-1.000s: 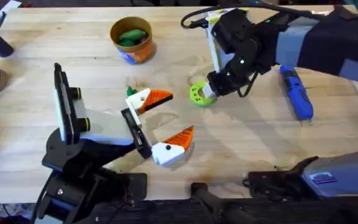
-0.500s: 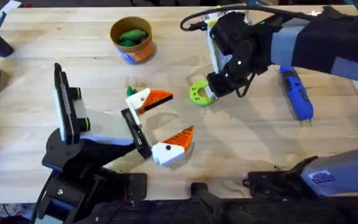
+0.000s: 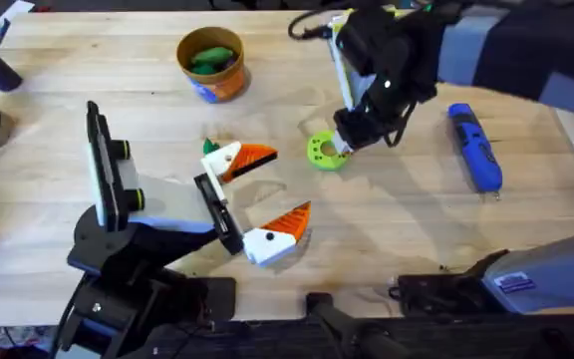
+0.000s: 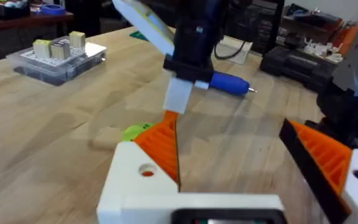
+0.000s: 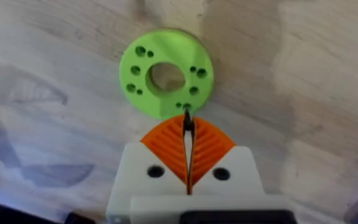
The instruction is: Pick up the gripper from the table and insert it into the empty holder that is missing its gripper. Then pick up a screw, insert it into the mounting hole, and use the screwdriver to tighten it. Finally, clean up the table by picking up the vegetable and placing it into the bucket.
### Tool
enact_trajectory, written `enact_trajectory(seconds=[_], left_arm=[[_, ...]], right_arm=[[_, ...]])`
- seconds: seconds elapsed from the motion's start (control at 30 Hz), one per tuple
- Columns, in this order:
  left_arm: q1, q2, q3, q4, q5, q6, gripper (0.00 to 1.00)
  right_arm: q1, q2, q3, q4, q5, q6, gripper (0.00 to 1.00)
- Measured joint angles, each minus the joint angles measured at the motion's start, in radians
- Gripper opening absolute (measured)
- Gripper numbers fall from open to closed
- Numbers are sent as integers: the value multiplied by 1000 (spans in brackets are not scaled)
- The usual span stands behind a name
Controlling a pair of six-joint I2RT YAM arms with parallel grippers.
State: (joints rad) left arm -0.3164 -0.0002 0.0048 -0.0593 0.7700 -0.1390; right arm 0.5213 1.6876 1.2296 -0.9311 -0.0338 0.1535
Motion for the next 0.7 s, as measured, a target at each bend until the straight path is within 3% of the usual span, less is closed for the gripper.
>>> enact_trajectory(seconds=[0.33,0.7], left_arm=[[0,0,0,0,0,0,992],[0,0,0,0,0,0,992]], right_arm=[[26,-14,281,-254,0,-4,7],[274,-15,552,-296,-7,-47,6]])
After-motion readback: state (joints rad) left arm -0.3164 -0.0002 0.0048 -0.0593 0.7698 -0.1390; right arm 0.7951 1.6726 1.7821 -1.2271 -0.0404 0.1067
